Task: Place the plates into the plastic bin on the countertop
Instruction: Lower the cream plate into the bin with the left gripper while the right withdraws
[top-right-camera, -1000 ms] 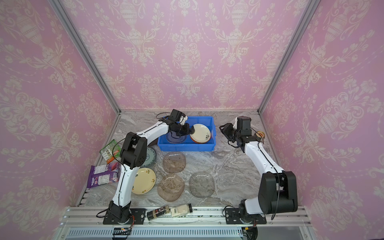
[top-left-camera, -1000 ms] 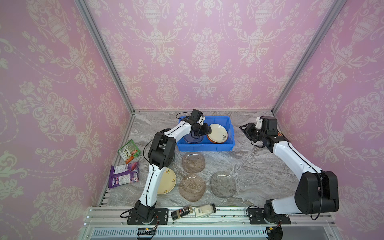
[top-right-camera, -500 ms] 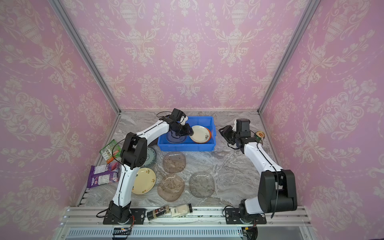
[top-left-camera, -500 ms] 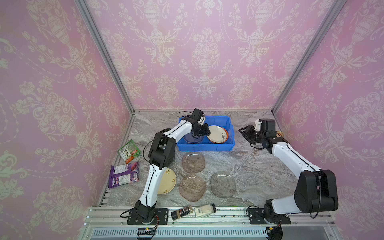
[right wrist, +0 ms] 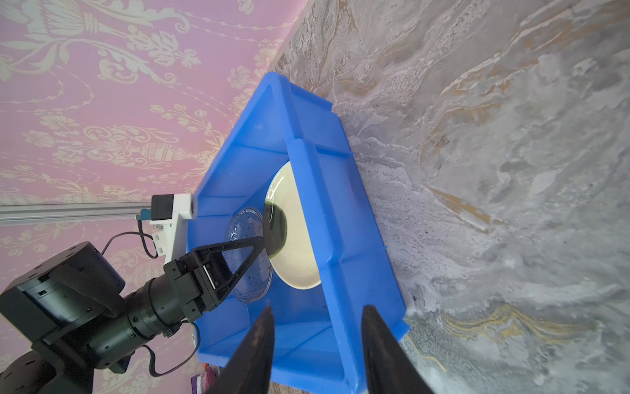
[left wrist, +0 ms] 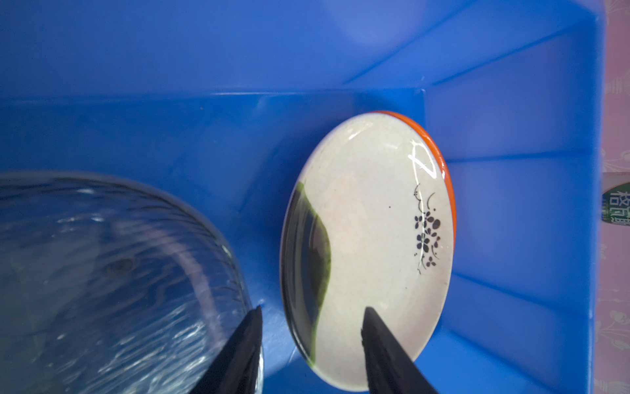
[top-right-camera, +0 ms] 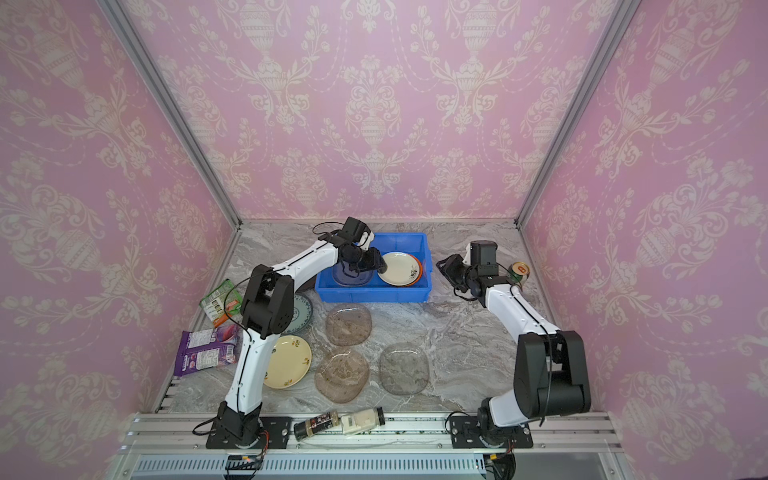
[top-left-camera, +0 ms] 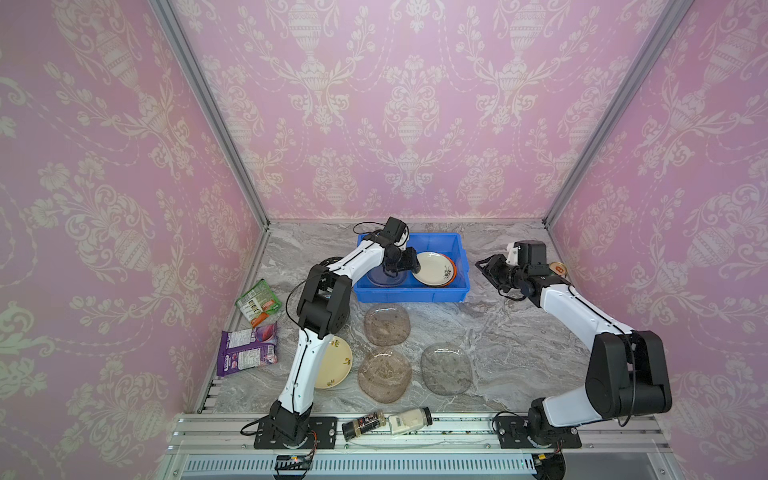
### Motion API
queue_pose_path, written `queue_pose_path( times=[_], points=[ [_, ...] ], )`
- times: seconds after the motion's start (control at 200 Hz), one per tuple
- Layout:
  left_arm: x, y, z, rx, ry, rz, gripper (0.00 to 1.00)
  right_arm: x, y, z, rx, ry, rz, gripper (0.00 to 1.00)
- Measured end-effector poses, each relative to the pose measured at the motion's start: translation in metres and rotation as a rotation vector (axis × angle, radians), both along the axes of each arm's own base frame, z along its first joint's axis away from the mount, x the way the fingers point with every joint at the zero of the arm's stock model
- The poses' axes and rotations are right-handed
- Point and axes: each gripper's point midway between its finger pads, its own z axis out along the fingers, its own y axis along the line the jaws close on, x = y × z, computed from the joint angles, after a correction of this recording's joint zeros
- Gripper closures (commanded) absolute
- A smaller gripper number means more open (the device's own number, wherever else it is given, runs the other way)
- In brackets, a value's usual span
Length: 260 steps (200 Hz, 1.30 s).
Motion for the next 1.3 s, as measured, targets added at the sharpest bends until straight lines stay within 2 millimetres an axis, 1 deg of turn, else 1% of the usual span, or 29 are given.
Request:
queue_pose_path(
  times=[0.09, 0.15, 0.285, 0.37, 0.495, 0.725, 0.926, 1.031, 1.151, 1.211, 1.301],
  points=[
    [0.000, -0.002, 0.002, -0.002, -0.003, -0.003, 0.57, 0.001, 0.000, -0.001, 0.001, 0.002, 0.001, 0.57],
    [0.001, -0.006, 0.005, -0.006, -0.011, -0.008, 0.58, 0.001, 0.000, -0.001, 0.000, 0.001, 0.001, 0.58],
    [0.006, -0.020, 0.019, -0.025, -0.049, -0.026, 0.60, 0.001, 0.000, -0.005, -0.003, 0.009, 0.005, 0.58],
    [0.010, -0.028, 0.023, -0.036, -0.066, -0.035, 0.61, 0.001, 0.001, -0.011, -0.009, 0.020, 0.012, 0.58],
    [0.010, -0.035, 0.014, -0.034, -0.058, -0.046, 0.64, -0.001, 0.001, -0.016, -0.015, 0.039, 0.016, 0.59],
    [0.010, -0.040, -0.017, -0.029, -0.011, -0.058, 0.69, -0.003, 0.000, -0.019, -0.018, 0.054, 0.019, 0.60],
    [0.009, -0.047, -0.016, -0.052, -0.006, -0.063, 0.69, -0.004, 0.001, -0.018, -0.015, 0.055, 0.022, 0.62],
    [0.008, -0.051, -0.015, -0.061, -0.005, -0.069, 0.68, -0.006, 0.001, -0.013, -0.015, 0.045, 0.024, 0.63],
    [0.010, -0.055, -0.006, -0.077, -0.020, -0.077, 0.65, -0.011, 0.002, 0.003, -0.028, 0.004, 0.040, 0.64],
    [0.012, -0.057, 0.000, -0.085, -0.034, -0.080, 0.61, -0.017, 0.002, 0.013, -0.041, -0.021, 0.057, 0.66],
    [0.013, -0.057, 0.010, -0.092, -0.049, -0.082, 0.59, -0.031, 0.002, 0.023, -0.065, -0.042, 0.080, 0.68]
  ],
)
